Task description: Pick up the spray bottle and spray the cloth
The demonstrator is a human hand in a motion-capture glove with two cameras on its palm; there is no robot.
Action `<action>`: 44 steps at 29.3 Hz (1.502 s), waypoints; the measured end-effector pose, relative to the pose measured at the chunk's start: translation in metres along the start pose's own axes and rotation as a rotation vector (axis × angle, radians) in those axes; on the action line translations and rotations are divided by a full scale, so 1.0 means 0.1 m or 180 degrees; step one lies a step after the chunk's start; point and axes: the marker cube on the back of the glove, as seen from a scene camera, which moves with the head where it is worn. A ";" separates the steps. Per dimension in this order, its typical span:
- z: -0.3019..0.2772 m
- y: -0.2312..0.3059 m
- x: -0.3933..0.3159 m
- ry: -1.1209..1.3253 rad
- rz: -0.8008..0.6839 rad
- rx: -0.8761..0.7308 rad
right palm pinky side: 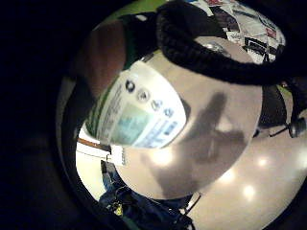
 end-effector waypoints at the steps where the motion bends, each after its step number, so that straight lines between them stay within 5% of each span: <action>1: 0.00 -0.05 -0.02 -0.0035 0.0001 0.0018; 8: 0.06 -0.20 -0.14 -0.0180 0.0115 0.0216; 16: 0.03 -0.35 -0.10 -0.0785 0.0211 0.1066; 44: -0.19 -0.15 0.30 -0.1074 0.0400 0.1526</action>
